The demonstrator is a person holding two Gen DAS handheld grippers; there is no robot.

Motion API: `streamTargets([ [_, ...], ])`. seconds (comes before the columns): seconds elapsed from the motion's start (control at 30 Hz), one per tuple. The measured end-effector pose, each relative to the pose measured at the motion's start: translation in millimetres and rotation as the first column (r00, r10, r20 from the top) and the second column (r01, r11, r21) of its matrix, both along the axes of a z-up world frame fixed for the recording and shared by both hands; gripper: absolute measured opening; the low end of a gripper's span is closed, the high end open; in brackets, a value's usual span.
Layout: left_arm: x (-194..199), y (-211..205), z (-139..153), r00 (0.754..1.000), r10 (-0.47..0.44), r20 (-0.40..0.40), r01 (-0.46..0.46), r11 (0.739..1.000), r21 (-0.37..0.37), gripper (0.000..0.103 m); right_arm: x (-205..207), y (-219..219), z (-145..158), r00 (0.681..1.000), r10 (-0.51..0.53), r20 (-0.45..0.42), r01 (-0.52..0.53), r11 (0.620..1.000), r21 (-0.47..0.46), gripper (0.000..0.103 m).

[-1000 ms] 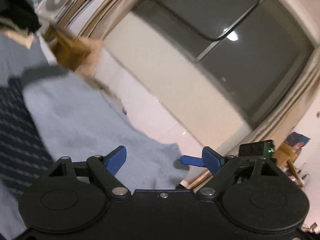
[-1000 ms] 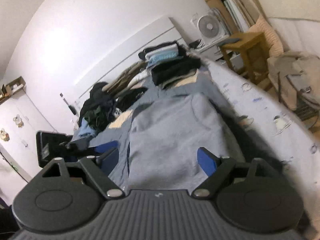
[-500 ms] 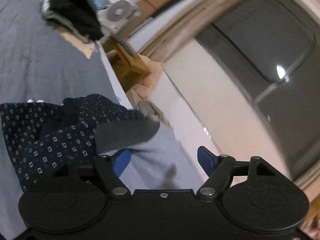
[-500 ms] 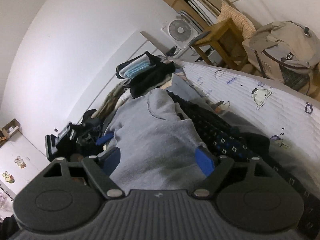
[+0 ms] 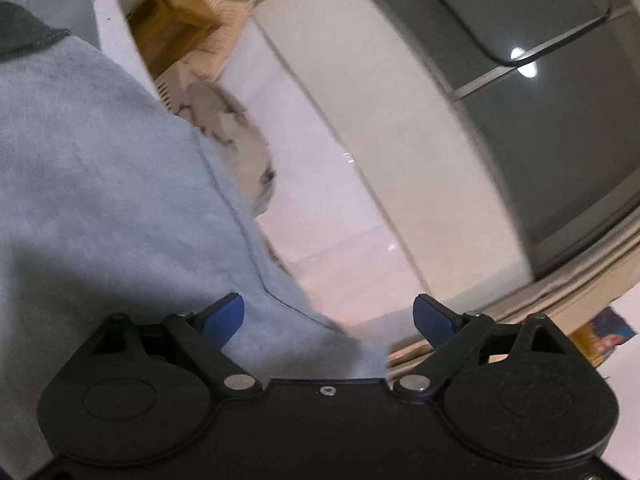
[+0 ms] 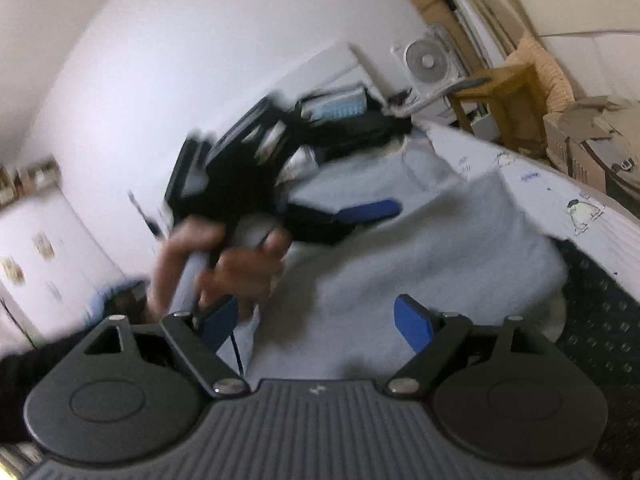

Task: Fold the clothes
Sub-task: 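Carry the folded sweatshirt with both grippers onto the navy dotted cloth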

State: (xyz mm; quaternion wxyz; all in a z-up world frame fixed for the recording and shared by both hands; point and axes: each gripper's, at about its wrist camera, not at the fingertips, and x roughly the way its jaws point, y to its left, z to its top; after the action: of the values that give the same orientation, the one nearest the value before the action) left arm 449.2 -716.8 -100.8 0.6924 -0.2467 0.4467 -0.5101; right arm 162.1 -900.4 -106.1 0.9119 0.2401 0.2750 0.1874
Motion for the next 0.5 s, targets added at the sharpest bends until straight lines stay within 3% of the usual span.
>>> streamTargets([
  [0.07,8,6,4,0.998,0.041,0.046,-0.041,0.999,0.02,0.087,4,-1,-10,1.0,-0.001,-0.018,0.001,1.0,-0.015,0.084],
  [0.13,27,15,10,0.986,0.14,0.093,-0.144,0.989,0.042,0.087,1,-1,-14,1.0,0.016,-0.004,-0.016,0.999,-0.033,0.084],
  [0.2,48,19,7,0.974,0.204,0.097,-0.21,0.976,0.055,0.087,-3,3,-15,0.999,0.036,0.006,-0.036,0.997,-0.071,0.085],
  [0.23,58,20,5,0.97,0.226,0.095,-0.232,0.971,0.058,0.087,-4,3,-16,0.999,0.041,0.009,-0.04,0.996,-0.079,0.085],
  [0.37,58,9,15,0.945,0.25,0.21,-0.28,0.951,0.128,0.087,-8,3,-14,0.999,0.042,0.009,-0.042,0.997,-0.069,0.084],
  [0.5,30,20,35,0.961,0.217,0.174,-0.224,0.974,0.019,0.093,-15,-2,1,0.999,0.028,0.02,-0.028,0.999,-0.022,0.085],
])
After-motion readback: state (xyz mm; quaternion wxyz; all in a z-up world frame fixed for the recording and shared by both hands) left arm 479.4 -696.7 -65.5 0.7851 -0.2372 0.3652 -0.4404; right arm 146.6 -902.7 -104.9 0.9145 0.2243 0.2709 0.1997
